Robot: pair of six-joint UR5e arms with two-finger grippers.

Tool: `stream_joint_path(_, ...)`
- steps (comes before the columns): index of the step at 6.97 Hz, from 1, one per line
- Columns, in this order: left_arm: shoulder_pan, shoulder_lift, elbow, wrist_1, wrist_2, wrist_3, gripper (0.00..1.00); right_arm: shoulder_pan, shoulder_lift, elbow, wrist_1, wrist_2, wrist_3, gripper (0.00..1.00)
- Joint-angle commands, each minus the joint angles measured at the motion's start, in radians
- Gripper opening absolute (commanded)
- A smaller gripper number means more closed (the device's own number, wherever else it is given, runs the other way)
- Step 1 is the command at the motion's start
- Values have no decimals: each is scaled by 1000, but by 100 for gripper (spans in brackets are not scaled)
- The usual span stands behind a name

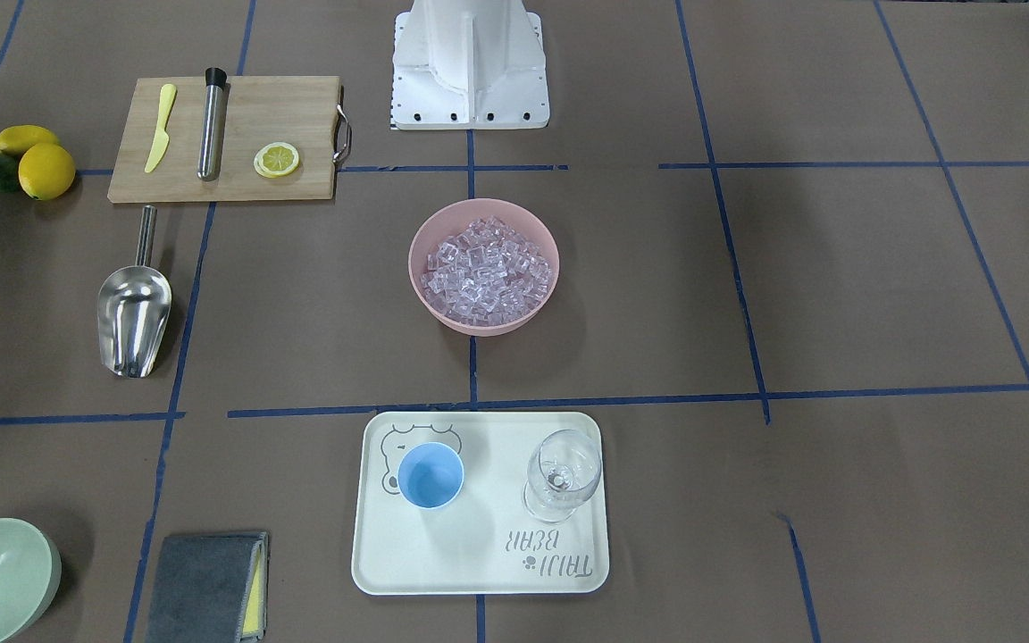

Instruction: Put ice in cup with scoop

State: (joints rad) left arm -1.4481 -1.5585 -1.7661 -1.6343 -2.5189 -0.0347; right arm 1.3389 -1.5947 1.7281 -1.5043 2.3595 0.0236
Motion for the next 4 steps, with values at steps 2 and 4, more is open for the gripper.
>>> stream_joint_path(2,126,-2,13,-271,-21,-5,100,-26,-1,2,24,18,13,100)
stream_joint_path(4,265,-15,-1,-396,-18,-5,100,-33,-1,4,26,21,13,100)
